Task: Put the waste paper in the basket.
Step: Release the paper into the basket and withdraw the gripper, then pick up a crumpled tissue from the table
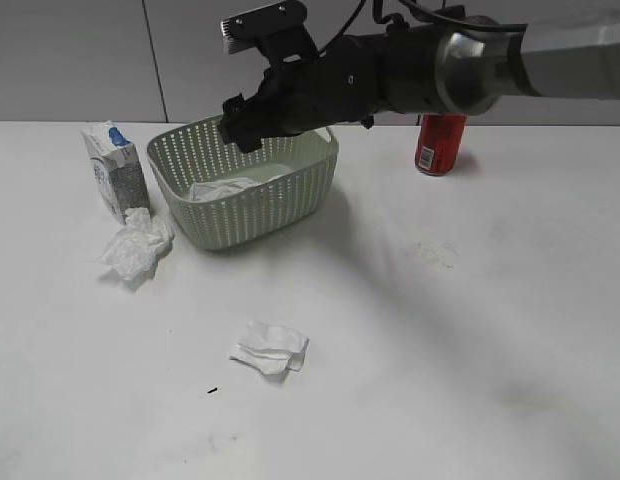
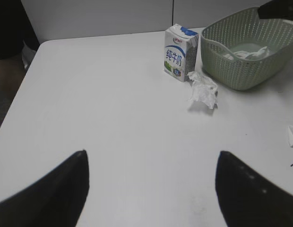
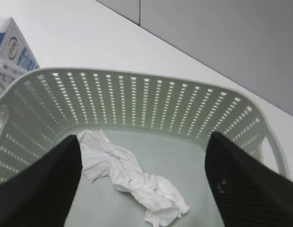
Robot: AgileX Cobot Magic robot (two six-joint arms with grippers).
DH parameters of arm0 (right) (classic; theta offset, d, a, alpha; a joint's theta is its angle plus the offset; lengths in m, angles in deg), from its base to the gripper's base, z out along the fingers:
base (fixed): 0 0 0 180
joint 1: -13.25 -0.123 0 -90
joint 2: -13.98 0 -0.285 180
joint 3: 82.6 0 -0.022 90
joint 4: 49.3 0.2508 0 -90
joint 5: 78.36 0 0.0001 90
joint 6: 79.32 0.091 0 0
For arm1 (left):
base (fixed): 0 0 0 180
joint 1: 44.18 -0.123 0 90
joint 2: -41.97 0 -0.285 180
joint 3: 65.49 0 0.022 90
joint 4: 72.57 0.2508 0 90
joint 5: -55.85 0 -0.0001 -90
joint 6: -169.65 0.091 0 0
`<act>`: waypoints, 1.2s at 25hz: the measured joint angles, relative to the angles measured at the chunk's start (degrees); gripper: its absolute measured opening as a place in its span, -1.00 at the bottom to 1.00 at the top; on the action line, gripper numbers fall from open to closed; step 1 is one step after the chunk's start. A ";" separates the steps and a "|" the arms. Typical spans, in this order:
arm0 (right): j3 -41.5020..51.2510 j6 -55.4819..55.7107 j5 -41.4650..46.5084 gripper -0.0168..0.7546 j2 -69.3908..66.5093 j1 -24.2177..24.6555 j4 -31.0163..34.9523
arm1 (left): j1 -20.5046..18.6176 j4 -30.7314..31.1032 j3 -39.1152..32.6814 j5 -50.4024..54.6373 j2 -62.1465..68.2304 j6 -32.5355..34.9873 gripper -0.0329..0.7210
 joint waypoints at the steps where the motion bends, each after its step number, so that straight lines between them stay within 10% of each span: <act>1: 0.00 0.00 1.31 0.64 0.93 0.00 -0.14 | 0.00 0.04 0.00 0.00 0.00 0.00 0.72; 12: -0.36 0.06 36.22 0.58 14.51 0.88 -11.87 | 0.00 0.46 2.14 -0.10 6.89 0.42 0.62; 19: -0.36 1.96 58.80 0.58 16.16 12.46 -12.72 | 0.95 -0.19 7.81 -3.06 28.55 3.95 0.62; 30: 15.91 2.45 59.88 0.58 26.32 32.06 -3.75 | 4.49 -2.09 24.39 -2.74 65.47 4.75 0.61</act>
